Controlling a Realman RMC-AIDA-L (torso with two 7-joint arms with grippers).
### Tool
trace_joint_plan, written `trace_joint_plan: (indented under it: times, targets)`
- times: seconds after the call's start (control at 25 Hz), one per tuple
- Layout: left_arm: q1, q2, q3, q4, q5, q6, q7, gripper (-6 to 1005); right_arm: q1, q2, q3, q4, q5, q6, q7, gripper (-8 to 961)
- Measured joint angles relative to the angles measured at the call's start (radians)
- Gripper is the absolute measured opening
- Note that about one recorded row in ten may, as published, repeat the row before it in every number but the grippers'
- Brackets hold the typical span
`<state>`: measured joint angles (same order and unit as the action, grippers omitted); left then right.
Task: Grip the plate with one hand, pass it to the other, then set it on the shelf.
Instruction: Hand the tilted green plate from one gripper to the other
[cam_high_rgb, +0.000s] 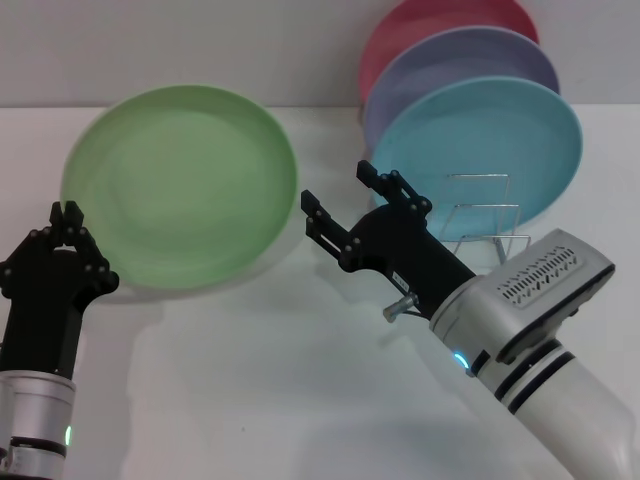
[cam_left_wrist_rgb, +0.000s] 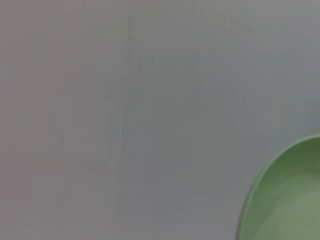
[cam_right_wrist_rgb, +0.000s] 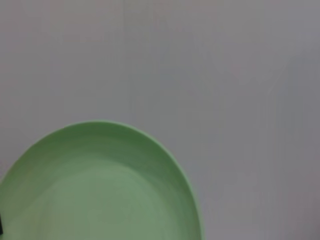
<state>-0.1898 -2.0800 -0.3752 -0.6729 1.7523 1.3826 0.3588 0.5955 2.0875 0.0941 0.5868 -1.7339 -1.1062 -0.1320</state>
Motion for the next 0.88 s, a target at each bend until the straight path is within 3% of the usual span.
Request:
trace_joint_plan:
  times: [0.88]
  targets:
    - [-0.012, 0.000, 0.060, -0.011, -0.036, 0.006, 0.009, 32, 0.034, 0.002, 0.050, 0.021, -0.003, 0.051, 0.000, 686]
